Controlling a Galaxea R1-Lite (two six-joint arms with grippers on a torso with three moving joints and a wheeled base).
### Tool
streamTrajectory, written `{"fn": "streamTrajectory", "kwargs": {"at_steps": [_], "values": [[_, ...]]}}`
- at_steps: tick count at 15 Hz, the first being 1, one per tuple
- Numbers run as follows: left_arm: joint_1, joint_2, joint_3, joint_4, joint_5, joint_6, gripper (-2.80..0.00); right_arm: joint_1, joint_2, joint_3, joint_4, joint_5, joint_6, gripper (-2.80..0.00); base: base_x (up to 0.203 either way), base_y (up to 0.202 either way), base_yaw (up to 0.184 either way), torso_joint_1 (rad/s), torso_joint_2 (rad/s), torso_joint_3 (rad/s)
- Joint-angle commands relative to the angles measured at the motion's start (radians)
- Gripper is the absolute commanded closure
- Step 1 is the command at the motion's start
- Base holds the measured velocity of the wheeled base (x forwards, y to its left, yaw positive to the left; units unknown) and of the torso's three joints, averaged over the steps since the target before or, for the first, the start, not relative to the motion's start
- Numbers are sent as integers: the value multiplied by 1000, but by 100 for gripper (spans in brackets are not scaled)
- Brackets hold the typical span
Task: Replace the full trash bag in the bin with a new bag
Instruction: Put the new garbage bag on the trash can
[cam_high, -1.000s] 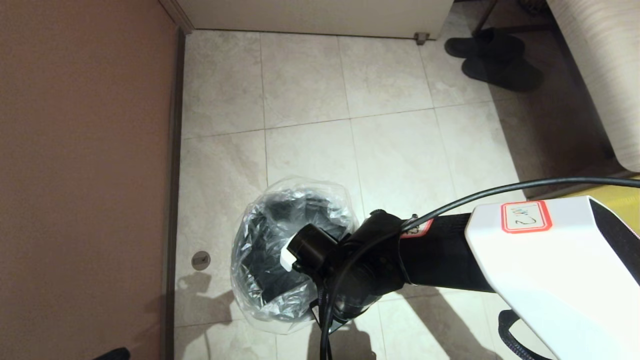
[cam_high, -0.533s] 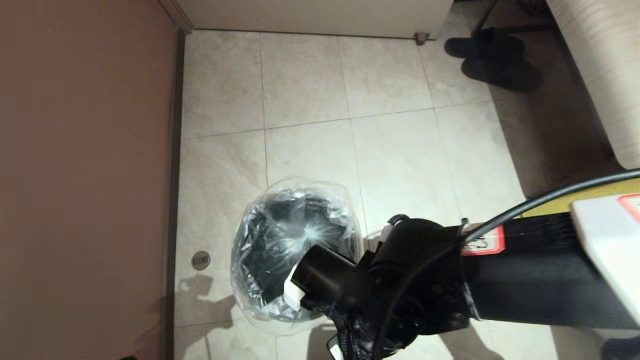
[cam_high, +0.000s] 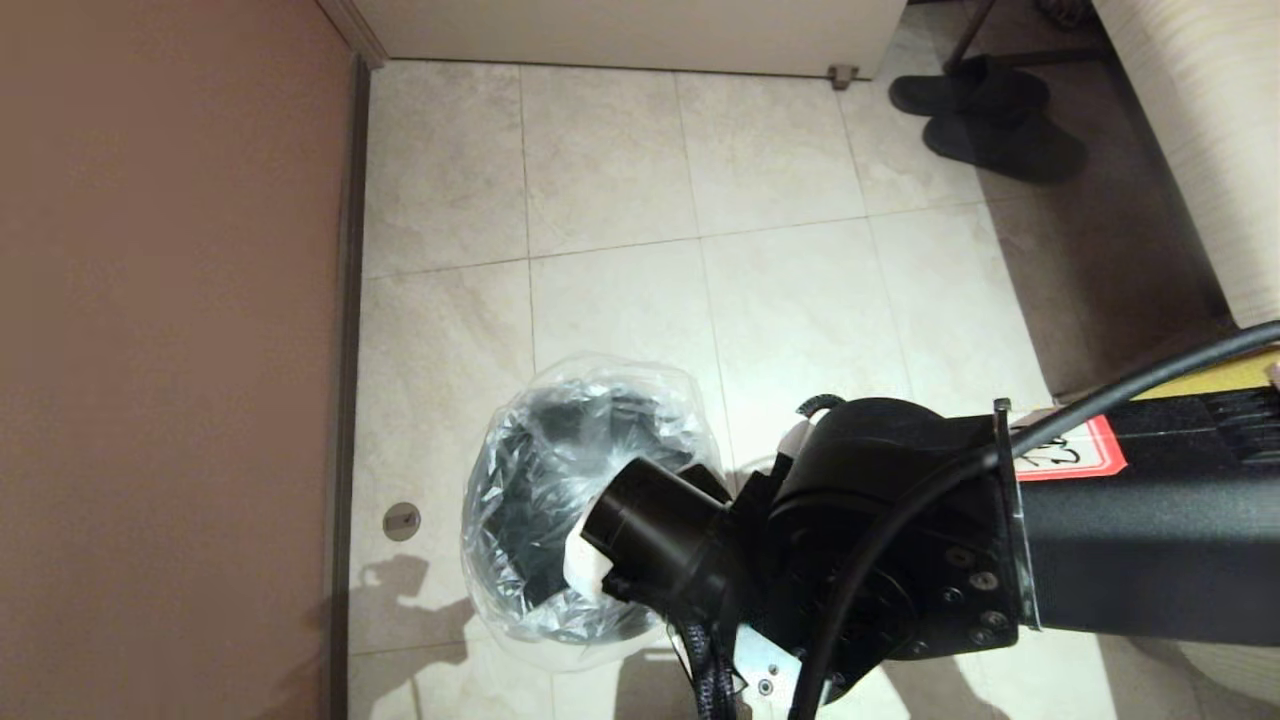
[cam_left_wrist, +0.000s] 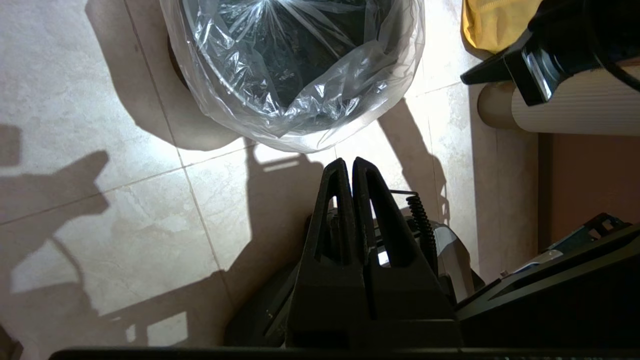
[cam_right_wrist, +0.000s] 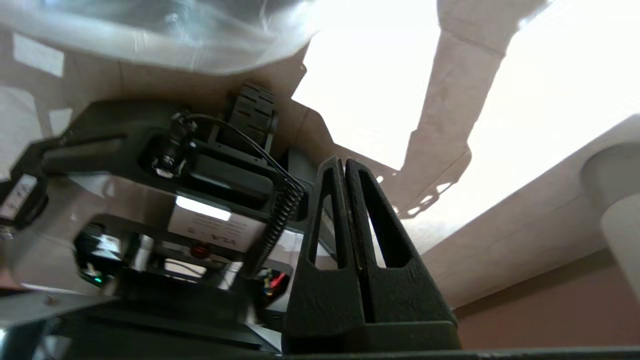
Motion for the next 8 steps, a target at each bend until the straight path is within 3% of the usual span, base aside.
{"fn": "streamTrajectory", "kwargs": {"at_steps": [1, 8], "values": [[0, -2, 6, -2, -1, -1, 0, -3, 58, -71, 31, -3, 26, -280, 0, 0, 0, 0, 0, 0], [-1, -3, 15, -2, -2, 1, 0, 3, 85, -154, 5, 70, 94, -280, 0, 0, 0, 0, 0, 0]]}}
